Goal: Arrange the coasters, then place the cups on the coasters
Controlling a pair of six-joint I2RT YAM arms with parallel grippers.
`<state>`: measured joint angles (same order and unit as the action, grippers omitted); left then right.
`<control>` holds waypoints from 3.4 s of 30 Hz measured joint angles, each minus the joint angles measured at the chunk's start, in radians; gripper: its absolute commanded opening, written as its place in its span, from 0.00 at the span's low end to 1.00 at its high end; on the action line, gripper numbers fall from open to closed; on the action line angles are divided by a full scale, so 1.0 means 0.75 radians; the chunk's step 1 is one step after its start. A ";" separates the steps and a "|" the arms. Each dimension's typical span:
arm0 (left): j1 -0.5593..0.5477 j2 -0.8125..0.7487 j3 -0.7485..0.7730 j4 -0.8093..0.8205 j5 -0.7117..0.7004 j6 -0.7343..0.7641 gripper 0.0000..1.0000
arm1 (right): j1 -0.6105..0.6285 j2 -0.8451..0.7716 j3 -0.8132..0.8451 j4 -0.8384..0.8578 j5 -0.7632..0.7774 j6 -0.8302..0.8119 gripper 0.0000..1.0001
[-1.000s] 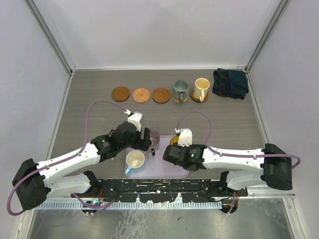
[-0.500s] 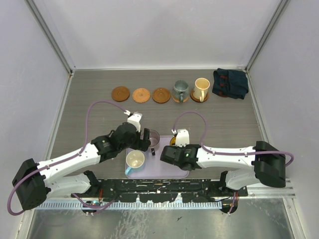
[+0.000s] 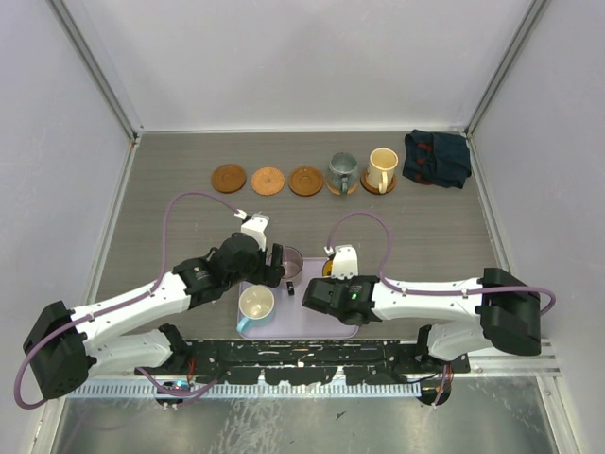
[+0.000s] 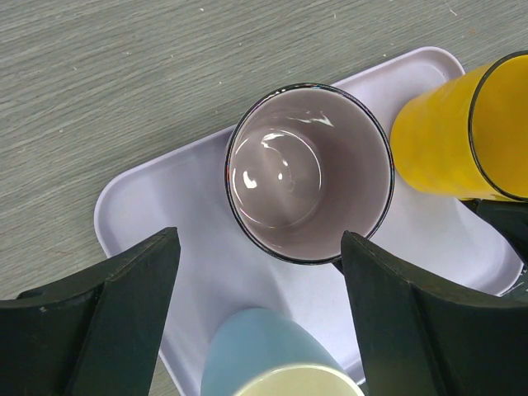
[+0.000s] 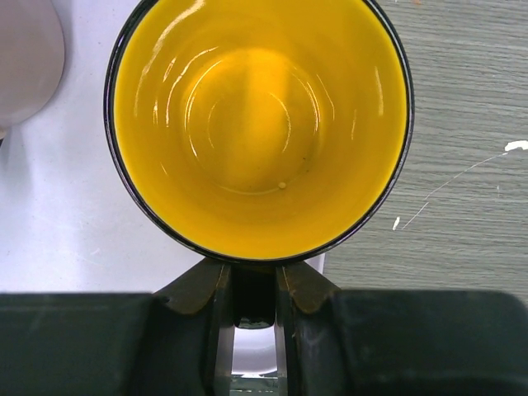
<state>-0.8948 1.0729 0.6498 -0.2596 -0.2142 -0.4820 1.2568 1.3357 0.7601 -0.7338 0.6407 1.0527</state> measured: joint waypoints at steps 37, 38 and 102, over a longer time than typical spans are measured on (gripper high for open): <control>0.184 -0.015 -0.002 0.061 -0.081 0.069 0.82 | -0.433 0.011 0.187 0.436 0.069 -0.744 0.01; 0.231 -0.014 -0.002 0.067 -0.060 0.071 0.82 | -0.465 0.012 0.190 0.448 0.062 -0.754 0.01; 0.679 0.267 0.093 0.272 0.192 0.106 0.81 | -0.864 1.120 1.311 0.536 -0.454 -1.195 0.01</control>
<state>-0.3859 1.2728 0.7197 -0.0559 -0.0700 -0.4026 0.6086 2.1754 1.7432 -0.3321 0.3000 0.1562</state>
